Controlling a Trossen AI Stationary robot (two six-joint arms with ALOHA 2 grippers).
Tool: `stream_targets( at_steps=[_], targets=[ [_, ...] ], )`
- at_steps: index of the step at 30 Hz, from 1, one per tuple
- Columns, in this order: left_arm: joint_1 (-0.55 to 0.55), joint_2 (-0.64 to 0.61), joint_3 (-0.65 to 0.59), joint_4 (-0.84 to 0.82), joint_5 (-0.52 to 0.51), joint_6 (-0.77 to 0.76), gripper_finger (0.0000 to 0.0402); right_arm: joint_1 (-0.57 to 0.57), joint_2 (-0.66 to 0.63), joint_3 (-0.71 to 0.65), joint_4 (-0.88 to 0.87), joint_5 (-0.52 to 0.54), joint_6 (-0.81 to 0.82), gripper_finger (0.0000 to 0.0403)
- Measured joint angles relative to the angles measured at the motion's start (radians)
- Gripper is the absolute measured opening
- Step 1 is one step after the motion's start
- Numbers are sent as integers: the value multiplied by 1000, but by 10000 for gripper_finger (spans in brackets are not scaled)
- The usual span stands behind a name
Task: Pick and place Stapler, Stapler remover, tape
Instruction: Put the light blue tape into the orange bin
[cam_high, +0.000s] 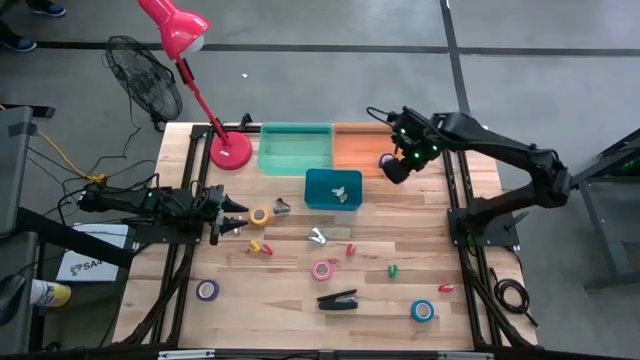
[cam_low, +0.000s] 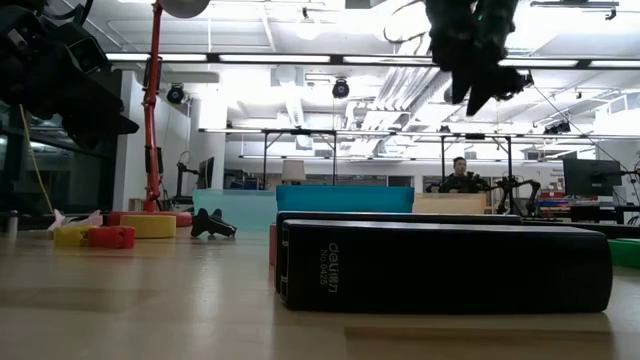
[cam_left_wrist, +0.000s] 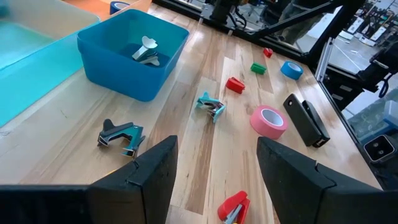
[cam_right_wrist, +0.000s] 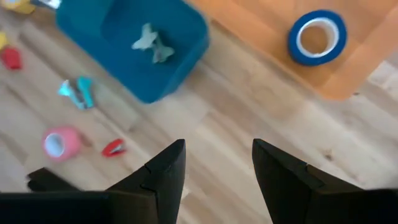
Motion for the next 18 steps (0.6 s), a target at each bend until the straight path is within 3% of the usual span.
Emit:
stream_targets(
  at_steps=[11,18],
  targets=[
    [0,0,0,0,0,0,217,258,-65,0,-121,-4,104,177],
    [0,0,0,0,0,0,217,431,-65,0,-157,-5,258,176]
  ],
)
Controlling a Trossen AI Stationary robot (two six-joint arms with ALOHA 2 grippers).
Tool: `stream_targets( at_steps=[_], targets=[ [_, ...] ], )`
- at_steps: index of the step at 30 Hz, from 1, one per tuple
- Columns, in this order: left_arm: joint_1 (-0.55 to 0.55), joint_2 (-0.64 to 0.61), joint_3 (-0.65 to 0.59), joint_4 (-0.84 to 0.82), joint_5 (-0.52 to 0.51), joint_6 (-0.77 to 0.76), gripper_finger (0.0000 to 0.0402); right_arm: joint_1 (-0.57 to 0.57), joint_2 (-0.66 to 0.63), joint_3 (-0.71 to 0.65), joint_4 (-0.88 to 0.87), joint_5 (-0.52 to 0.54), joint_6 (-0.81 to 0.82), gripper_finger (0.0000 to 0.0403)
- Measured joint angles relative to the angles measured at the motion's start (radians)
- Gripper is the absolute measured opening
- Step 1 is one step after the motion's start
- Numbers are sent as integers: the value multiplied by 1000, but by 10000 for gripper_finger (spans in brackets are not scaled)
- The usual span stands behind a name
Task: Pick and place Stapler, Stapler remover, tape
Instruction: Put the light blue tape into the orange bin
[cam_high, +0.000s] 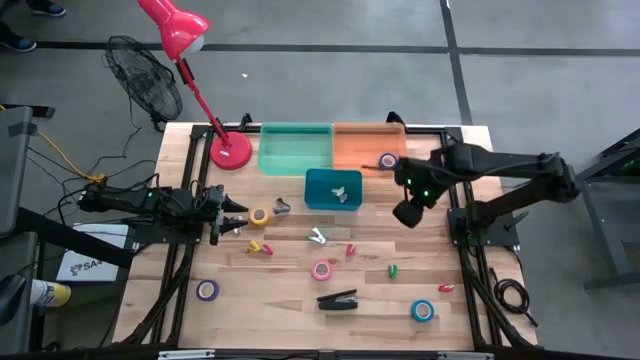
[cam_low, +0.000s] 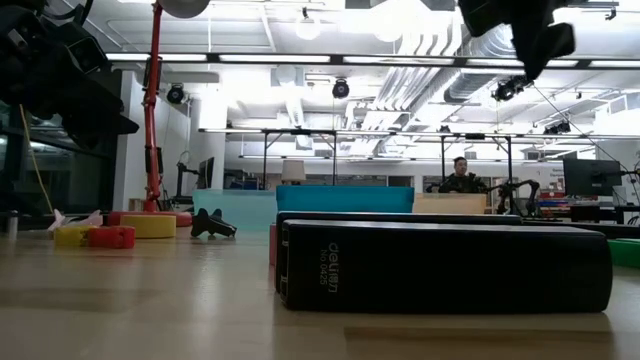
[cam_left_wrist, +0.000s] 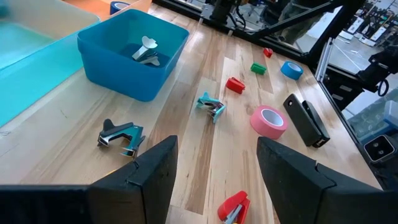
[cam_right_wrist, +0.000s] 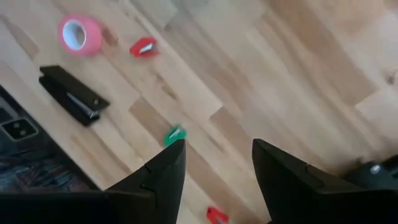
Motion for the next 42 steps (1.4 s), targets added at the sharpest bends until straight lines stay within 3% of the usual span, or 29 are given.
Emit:
stream_targets(
  at_steps=[15,31,36,42],
  targets=[
    [0,0,0,0,0,0,217,373,0,0,0,185,214,177],
    [0,0,0,0,0,0,217,656,108,0,4,187,317,177],
    [0,0,0,0,0,0,217,713,174,0,4,187,491,176],
    [0,0,0,0,0,0,217,755,243,0,4,187,833,176]
  ],
)
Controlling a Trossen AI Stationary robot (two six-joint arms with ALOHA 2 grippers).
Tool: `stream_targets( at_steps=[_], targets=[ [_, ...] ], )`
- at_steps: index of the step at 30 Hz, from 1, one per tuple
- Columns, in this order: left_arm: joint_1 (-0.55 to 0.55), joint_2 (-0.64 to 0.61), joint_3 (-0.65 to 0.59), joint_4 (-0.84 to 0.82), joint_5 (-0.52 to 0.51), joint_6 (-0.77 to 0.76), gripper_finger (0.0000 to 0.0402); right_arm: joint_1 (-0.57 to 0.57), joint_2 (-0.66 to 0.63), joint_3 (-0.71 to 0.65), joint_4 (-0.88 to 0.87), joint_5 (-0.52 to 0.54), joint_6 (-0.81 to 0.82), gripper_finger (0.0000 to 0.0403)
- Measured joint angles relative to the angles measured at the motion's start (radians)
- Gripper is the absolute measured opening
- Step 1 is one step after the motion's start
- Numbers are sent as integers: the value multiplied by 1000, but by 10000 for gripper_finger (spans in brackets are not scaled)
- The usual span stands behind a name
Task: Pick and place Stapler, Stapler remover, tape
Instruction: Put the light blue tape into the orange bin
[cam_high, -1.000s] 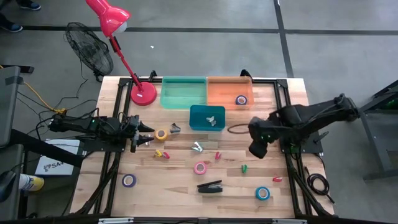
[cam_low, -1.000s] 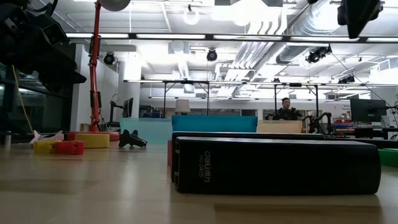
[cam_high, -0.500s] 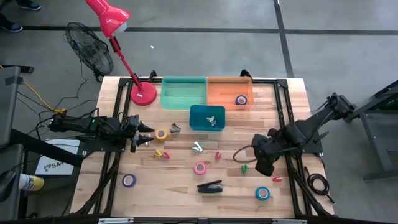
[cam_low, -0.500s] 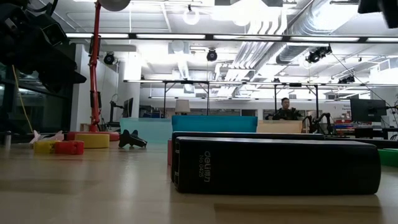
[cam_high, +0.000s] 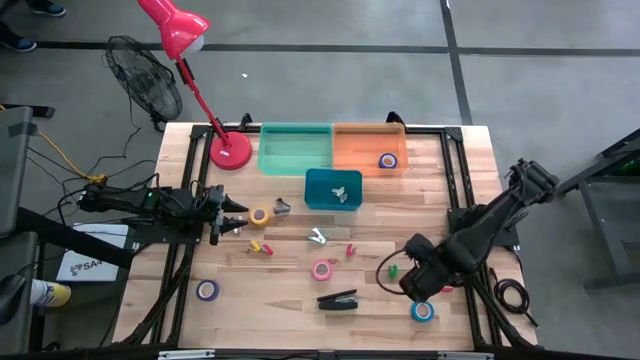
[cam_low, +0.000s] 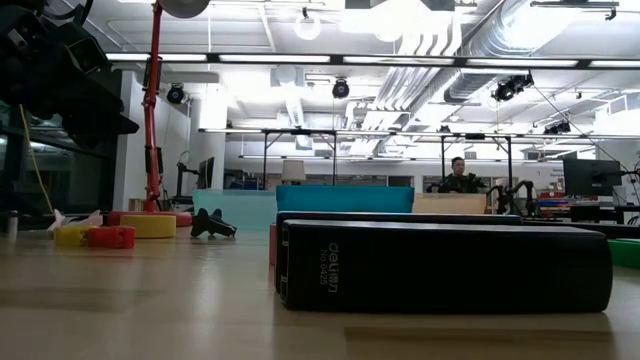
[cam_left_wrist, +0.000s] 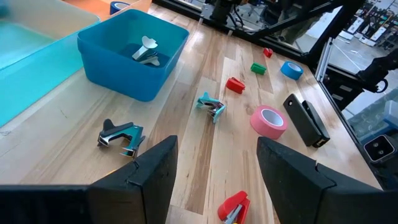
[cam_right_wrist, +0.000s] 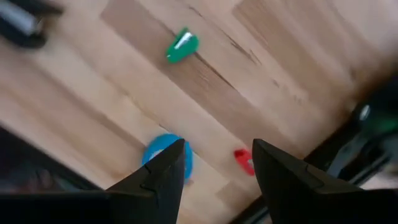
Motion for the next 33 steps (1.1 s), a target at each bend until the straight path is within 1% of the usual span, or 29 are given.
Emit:
stream_targets(
  at_steps=[5,8,10,13,19,25,33],
  targets=[
    [0,0,0,0,0,0,217,36,60,0,8,-22,376,176],
    [0,0,0,0,0,0,217,67,99,0,51,-48,535,176],
    [0,0,0,0,0,0,217,85,126,0,85,-65,601,176],
    [0,0,0,0,0,0,217,91,164,0,145,-129,612,176],
    [0,0,0,0,0,0,217,90,240,0,293,-144,614,176],
    [0,0,0,0,0,0,217,98,299,0,322,-193,618,173],
    [0,0,0,0,0,0,217,114,351,0,338,-191,624,158]
  ],
)
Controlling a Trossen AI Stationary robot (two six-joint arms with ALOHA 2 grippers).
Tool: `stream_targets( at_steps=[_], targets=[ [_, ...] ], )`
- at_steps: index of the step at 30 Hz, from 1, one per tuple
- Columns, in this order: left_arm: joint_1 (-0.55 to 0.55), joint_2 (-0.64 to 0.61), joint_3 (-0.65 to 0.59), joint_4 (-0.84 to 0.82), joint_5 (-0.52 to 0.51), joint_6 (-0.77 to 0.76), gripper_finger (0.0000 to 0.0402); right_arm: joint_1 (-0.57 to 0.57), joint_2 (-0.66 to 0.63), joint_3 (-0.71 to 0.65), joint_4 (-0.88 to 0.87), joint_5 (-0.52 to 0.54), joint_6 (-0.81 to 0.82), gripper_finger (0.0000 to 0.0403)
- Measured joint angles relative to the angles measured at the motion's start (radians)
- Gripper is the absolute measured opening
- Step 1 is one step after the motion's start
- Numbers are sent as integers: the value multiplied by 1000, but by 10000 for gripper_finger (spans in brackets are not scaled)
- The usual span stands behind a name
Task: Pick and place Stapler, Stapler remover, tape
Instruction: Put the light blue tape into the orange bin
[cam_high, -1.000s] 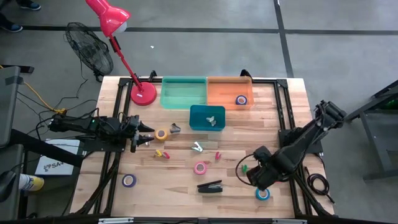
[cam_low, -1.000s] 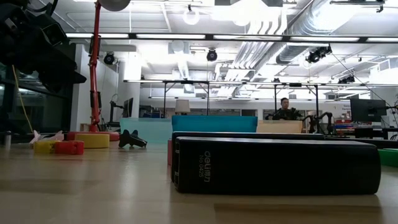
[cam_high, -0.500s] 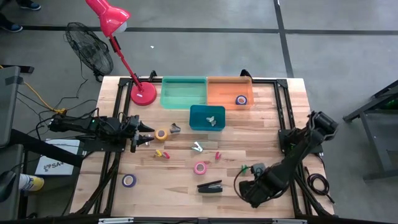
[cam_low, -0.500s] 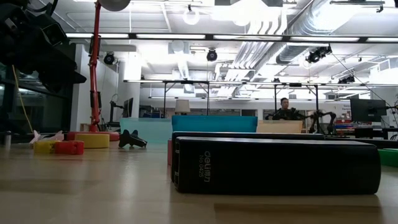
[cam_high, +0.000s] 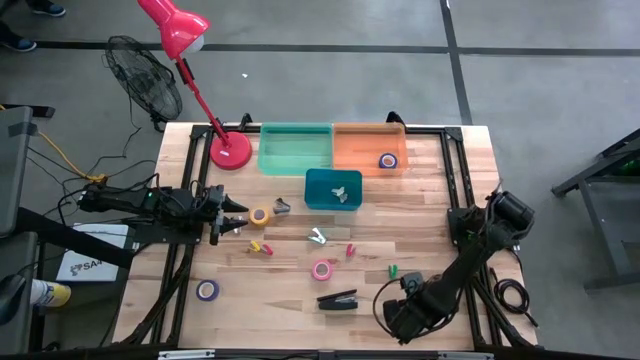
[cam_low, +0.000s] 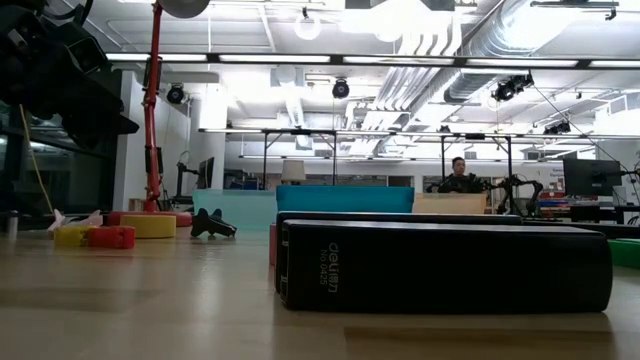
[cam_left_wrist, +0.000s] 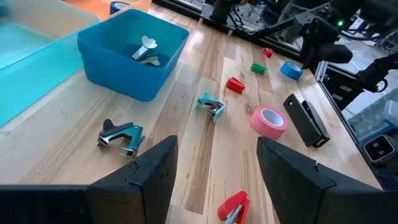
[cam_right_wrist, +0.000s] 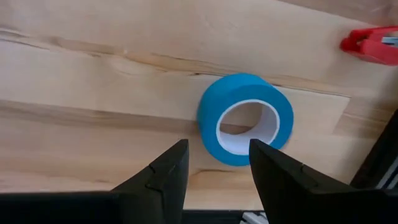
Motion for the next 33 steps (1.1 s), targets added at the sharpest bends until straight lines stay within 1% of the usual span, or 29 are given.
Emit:
stream_targets(
  at_steps=[13,19,23,33],
  targets=[
    [0,0,0,0,0,0,217,5,93,0,38,1,-10,151],
    [0,0,0,0,0,0,217,5,97,0,37,29,-20,141],
    [0,0,0,0,0,0,217,5,97,0,36,46,-38,123],
    [0,0,0,0,0,0,217,5,96,0,31,53,-73,55]
  ],
)
